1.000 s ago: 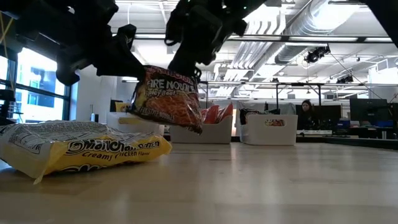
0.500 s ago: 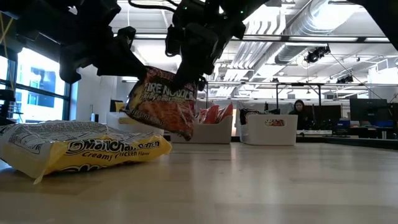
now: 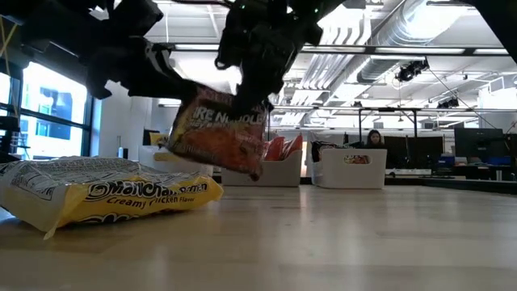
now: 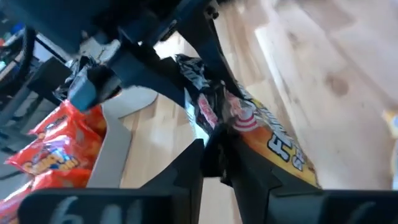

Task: Sort Maruchan noodles
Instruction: Put the top black noodle pack into the white bin

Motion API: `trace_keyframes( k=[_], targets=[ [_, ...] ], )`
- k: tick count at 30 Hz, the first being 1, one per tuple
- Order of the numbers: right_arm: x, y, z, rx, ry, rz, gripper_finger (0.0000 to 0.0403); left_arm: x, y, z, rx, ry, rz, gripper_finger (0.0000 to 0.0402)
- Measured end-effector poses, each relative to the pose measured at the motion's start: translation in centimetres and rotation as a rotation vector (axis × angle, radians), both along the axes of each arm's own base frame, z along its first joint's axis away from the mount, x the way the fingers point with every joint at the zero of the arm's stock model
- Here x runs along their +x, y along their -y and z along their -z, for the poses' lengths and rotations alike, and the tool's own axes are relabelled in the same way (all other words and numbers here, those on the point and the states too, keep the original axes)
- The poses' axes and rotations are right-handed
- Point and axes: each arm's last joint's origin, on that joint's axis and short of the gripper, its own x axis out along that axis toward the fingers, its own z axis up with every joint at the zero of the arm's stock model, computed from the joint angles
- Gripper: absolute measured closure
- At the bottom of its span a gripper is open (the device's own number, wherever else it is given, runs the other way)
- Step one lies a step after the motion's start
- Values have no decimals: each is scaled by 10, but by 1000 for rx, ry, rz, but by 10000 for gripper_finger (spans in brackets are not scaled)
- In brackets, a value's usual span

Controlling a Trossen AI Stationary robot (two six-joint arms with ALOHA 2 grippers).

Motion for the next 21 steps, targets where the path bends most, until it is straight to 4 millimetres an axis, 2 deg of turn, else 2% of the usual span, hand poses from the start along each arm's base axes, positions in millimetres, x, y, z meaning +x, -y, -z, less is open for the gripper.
trace_keyframes(
  k=[5, 9, 13, 17, 21],
  targets=[
    [-12, -1, -25, -15, 20, 6, 315, -7, -7, 14, -140, 109, 26, 324],
    [-29, -2, -54, -66, 47, 32, 318, -21, -13, 26, -220, 244, 17, 323],
    [-53, -2, -79, -165, 24, 65, 318, -31, -18, 29, -275, 364, -1, 323],
    [-81, 2, -104, -294, -11, 148, 318, -34, -22, 32, -317, 383, -28, 323],
    [-104, 14, -118, -460, -72, 243, 319, -34, -22, 32, -351, 388, -26, 323]
  ],
)
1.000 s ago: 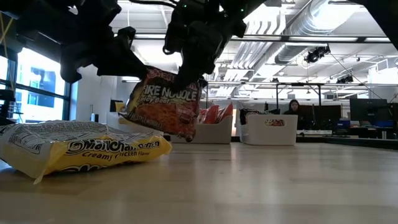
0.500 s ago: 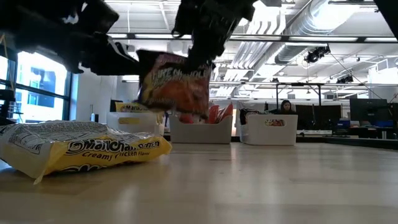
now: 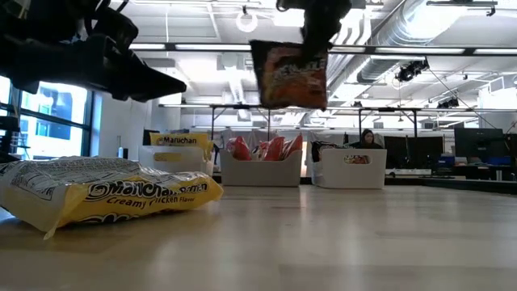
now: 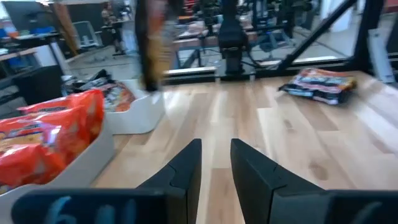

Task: Sort Maruchan noodles
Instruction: Put the top black noodle pack into the white bin

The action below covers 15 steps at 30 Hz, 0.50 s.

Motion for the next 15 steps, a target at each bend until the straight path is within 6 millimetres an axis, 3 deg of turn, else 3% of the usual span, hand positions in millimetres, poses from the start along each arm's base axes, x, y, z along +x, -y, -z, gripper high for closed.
trace_keyframes(
  k=[4, 15],
  targets=[
    [-14, 21, -2, -43, -68, 53, 319, 0, 2, 0, -27, 2, 64, 327],
    [-55, 107, 4, -2, -181, 218, 319, 0, 2, 0, -81, 4, 71, 335]
  ],
)
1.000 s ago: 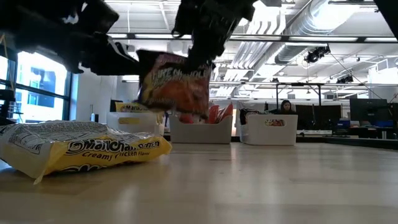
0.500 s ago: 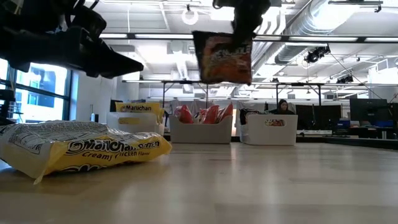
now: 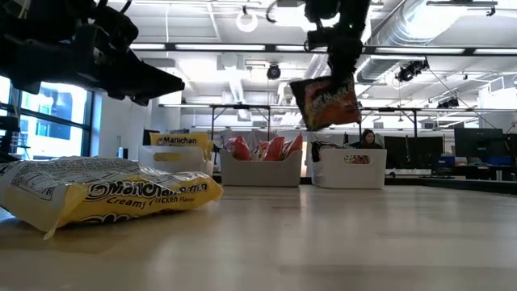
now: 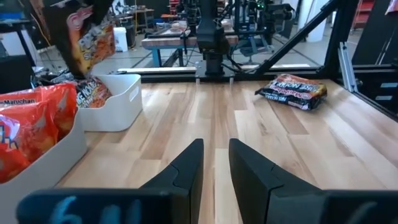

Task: Sort Maruchan noodles
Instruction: Put the top black noodle pack into the white bin

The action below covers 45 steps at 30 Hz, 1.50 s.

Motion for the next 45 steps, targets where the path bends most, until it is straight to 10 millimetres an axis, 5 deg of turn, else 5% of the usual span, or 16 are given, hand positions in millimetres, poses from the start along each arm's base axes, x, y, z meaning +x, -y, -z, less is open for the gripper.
trace_keyframes(
  k=[8, 22, 33, 45],
  targets=[
    [-31, 47, 0, 59, 53, 61, 319, 0, -4, 0, -126, 13, -70, 335],
    [-35, 76, 23, 185, 56, 62, 319, 0, -20, 1, -88, 1, -156, 335],
    [-51, 68, 89, 178, 73, 66, 319, -1, -28, 3, -68, -15, -198, 335],
    [-53, 66, 118, 139, 101, 36, 319, -1, -36, 3, -56, -15, -243, 335]
  ],
)
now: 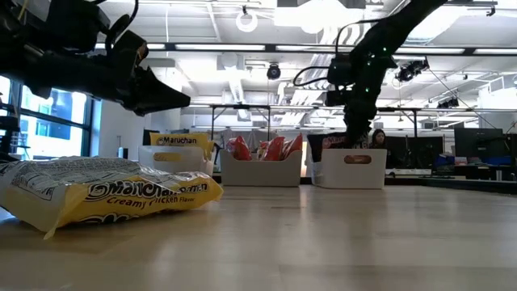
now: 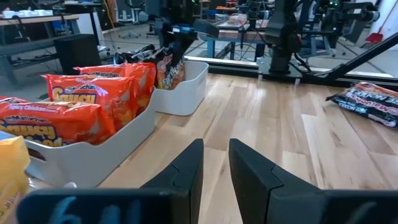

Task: Sort Maruchan noodles
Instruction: Put the top black noodle pack into the white bin

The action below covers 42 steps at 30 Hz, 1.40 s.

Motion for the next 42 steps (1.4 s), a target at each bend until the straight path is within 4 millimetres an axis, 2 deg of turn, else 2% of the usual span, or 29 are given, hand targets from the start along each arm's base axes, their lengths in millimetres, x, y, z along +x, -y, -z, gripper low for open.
trace_keyframes(
  k=[5, 14, 17, 21, 25, 28, 32, 36, 37, 42],
  targets=[
    [-1, 0, 6, -25, -19, 16, 305, 0, -2, 0, 3, -1, -12, 335],
    [5, -4, 7, -138, -97, 87, 204, 0, -3, 0, -2, 0, -10, 335],
    [8, -6, 2, -151, -113, 82, 187, 0, -3, 0, -2, 0, -10, 335],
    [12, -9, -15, -158, -144, 74, 186, 0, -3, 0, -2, -1, -10, 335],
    [19, -10, -33, -128, -86, 123, 199, 0, -3, 1, -3, -13, -9, 335],
    [20, -11, -32, -84, -46, 138, 224, -1, -3, 2, -4, -24, -10, 335],
    [18, -21, -20, -130, 2, 117, 296, -1, -3, 3, -5, -34, -10, 335],
    [13, -43, -22, -221, 138, 66, 386, -1, -3, 4, -4, -38, -9, 335],
    [10, -49, -21, -243, 174, 59, 393, -1, -3, 4, -3, -38, -9, 335],
    [-9, -76, -16, -356, 383, 79, 376, -1, -2, 4, -4, -40, 35, 335]
  ],
)
